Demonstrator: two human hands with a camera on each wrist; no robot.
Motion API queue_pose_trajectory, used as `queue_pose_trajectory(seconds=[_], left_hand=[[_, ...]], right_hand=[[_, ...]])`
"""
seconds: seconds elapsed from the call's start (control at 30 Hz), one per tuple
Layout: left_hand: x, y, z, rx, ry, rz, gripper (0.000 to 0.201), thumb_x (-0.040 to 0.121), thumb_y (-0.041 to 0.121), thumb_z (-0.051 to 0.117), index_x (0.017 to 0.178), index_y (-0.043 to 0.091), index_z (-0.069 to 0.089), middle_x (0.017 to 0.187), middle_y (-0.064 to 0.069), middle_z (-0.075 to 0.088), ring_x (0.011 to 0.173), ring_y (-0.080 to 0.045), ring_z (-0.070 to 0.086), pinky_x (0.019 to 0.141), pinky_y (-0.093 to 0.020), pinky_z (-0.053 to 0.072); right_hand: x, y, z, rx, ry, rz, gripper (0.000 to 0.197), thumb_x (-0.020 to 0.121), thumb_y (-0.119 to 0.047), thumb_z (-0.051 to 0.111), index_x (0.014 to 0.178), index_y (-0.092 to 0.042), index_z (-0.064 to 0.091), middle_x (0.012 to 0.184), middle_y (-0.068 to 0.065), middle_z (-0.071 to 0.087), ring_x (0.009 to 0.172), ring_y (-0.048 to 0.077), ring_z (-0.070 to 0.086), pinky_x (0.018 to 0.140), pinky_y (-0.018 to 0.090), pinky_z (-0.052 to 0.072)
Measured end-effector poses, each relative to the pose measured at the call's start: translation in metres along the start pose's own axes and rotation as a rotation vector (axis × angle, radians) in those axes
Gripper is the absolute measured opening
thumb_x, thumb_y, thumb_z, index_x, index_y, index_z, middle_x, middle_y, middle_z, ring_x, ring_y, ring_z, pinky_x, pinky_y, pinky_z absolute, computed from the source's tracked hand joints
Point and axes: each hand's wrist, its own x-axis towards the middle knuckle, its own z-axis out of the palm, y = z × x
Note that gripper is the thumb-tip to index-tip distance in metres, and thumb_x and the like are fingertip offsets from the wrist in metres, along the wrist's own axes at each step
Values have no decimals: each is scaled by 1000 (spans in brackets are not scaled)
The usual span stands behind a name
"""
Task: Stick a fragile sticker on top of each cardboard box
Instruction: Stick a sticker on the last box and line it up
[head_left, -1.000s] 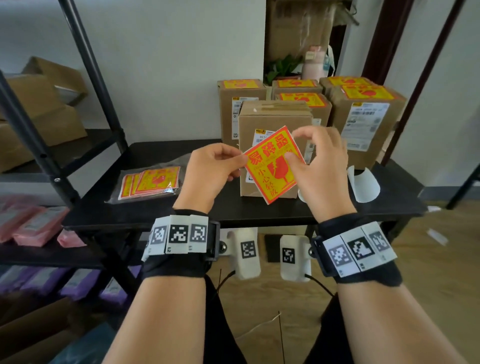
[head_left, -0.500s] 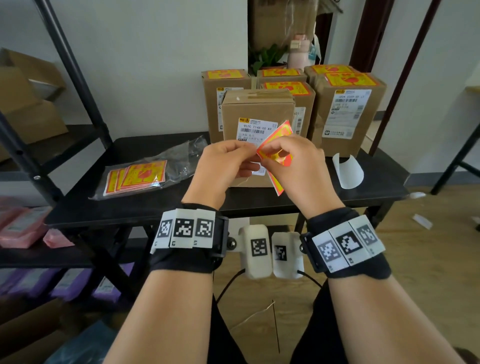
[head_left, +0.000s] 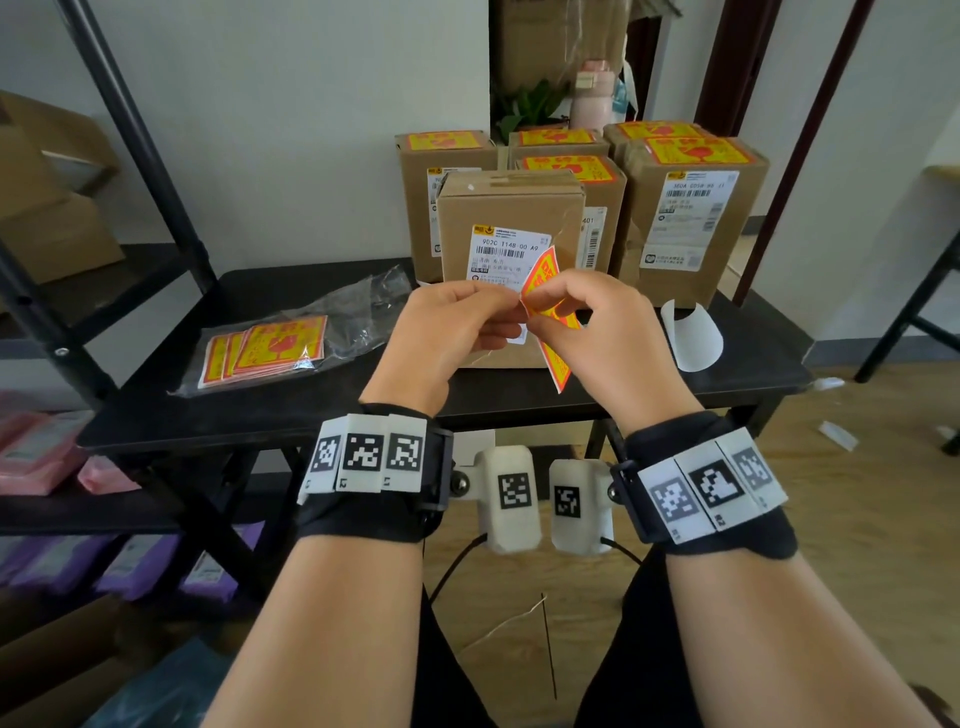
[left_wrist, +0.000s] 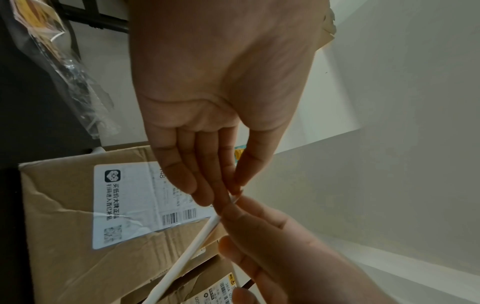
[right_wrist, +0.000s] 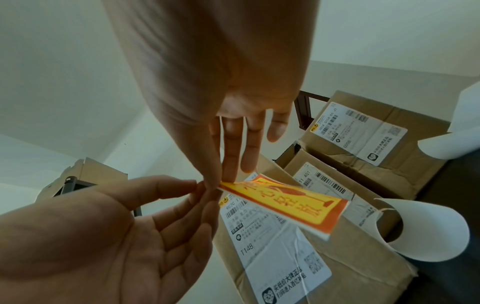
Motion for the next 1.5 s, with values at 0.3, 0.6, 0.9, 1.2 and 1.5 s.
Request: queue_pose_trajectory(seconds=[0.3, 0.6, 0.9, 1.2, 1.5], left_hand=[[3, -1, 1, 90, -58, 30, 18, 92, 14, 60, 97, 2, 73, 98, -12, 74, 86, -18, 69, 87, -33, 57], [7, -3, 2, 175, -92, 59, 13, 89, 15, 61, 84, 15, 73, 103, -9, 71, 104, -26, 64, 93, -37, 53], [4, -2, 8, 153, -77, 61, 17, 92, 13, 52, 93, 4, 66, 99, -5, 72, 88, -15, 67, 95, -41, 50], [2, 3, 12, -157, -30, -44, 19, 97, 18, 52, 108, 5, 60, 102, -9, 72, 90, -22, 70, 82, -35, 57], [4, -6, 6, 62, 124, 27, 12, 87, 8, 65, 99, 12, 64, 98, -5, 72, 87, -18, 69, 70, -24, 57]], right_hand=[[2, 2, -1, 4, -14, 22, 4, 86, -32, 69, 90, -31, 68, 92, -20, 66, 95, 7, 60, 93, 49, 46], [2, 2, -6, 65, -35, 61, 10, 87, -27, 69, 92, -20, 74, 86, -16, 67, 87, 2, 61, 79, 22, 48], [-1, 2, -11, 216, 26, 190, 7, 88, -19, 65, 87, -19, 73, 83, -9, 70, 84, 4, 64, 78, 20, 52], [-3, -2, -13, 354, 53, 279, 8, 92, -18, 62, 92, -12, 67, 83, -1, 72, 80, 8, 69, 72, 20, 55], [-3, 2, -16, 337, 116, 291, 9, 92, -8, 56, 92, -12, 64, 81, -2, 70, 71, 3, 67, 69, 19, 55]])
